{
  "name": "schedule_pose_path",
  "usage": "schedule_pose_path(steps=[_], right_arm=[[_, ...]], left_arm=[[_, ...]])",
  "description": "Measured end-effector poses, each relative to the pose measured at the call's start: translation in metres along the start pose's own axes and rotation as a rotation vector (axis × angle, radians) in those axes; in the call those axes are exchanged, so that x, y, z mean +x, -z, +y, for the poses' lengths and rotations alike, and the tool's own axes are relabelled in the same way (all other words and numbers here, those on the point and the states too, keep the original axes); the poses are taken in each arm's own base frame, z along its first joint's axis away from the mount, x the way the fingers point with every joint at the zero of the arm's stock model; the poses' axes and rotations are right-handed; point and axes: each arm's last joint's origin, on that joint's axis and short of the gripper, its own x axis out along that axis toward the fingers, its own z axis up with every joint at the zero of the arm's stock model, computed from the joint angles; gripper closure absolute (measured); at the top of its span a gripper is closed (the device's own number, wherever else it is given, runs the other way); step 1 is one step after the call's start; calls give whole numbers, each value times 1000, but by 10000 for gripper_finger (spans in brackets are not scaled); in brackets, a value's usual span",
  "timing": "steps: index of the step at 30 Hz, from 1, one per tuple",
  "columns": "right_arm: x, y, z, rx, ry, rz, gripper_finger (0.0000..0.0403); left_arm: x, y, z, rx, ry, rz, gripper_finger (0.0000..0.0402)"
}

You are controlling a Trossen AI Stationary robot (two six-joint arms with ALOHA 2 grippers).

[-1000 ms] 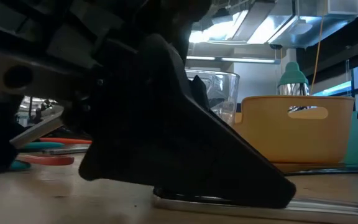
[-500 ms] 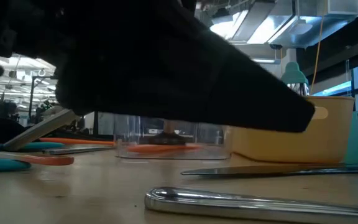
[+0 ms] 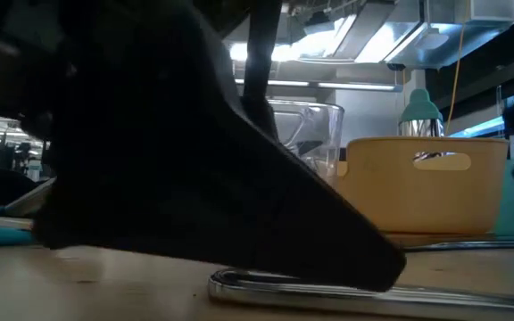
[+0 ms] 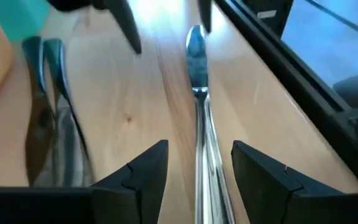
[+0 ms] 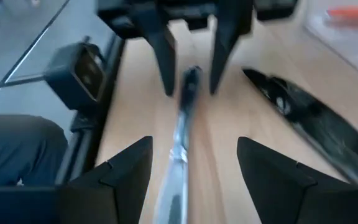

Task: Pick & Place Kitchen Items
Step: Put the silver table knife into the yellow bin

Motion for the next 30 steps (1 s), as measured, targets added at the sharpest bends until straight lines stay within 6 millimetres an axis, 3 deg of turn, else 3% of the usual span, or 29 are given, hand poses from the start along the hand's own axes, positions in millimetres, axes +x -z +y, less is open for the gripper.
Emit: schedule_pose_path(steps=[6,17,30], right_arm=[[0,-7,10,-79,-1,9,164],[0,-6,10,-96,9,30,164],[0,-5,10,-103,1,45,164]], left_arm=[[4,10,-3,-40,34,21,230],[9,24,1,-119,-30,115,235],[10,28,4,-142,-64,126,326]])
